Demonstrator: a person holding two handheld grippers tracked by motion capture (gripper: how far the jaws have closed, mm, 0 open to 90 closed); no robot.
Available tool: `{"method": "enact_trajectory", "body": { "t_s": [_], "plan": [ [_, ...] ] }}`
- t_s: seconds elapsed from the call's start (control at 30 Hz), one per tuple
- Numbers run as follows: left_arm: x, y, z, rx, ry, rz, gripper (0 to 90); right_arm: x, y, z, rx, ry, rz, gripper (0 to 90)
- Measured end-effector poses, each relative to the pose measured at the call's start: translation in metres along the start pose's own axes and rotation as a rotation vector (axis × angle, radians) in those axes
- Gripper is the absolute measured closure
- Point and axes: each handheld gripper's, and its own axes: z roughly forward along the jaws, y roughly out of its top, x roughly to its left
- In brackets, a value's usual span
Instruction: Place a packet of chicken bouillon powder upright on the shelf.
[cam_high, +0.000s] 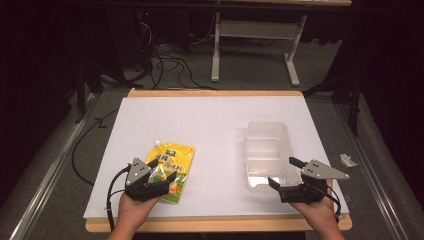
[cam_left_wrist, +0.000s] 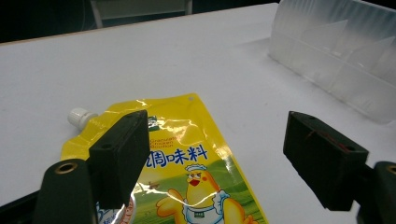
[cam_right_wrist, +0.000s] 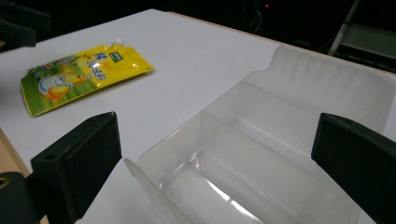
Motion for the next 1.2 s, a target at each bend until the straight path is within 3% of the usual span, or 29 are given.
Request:
{"method": "enact_trajectory", "body": {
  "t_s": [0.13,0.23,0.67,0.9,0.93,1.13,1.2],
  "plan": [
    [0.002,0.000,-0.001,-0.003,0.004,0.003,21.8,-0.004,-0.002,0.000,0.005,-0.015,0.008,0.5],
    [0.002,0.000,-0.003,-0.004,0.015,0.034,20.3,-0.002,-0.002,0.001,0.001,-0.010,-0.005,0.5],
    [0.011,0.002,-0.010,-0.016,0.021,0.010,12.3,0.003,-0.001,-0.001,-0.010,-0.015,-0.007,0.4],
    [0.032,-0.004,-0.004,0.024,0.066,-0.055,14.3,0.002,-0.002,0.001,-0.004,-0.014,-0.011,0.6],
    [0.042,-0.007,-0.001,0.043,0.090,-0.074,15.1,0.003,-0.002,0.001,-0.002,-0.013,-0.008,0.6],
    [0.070,-0.014,0.005,0.081,0.129,-0.137,20.0,0.003,-0.002,0.002,0.002,-0.006,-0.007,0.9],
    [0.083,-0.014,0.008,0.083,0.121,-0.187,21.1,0.002,-0.003,0.002,0.004,-0.005,-0.008,1.1]
  ]
}}
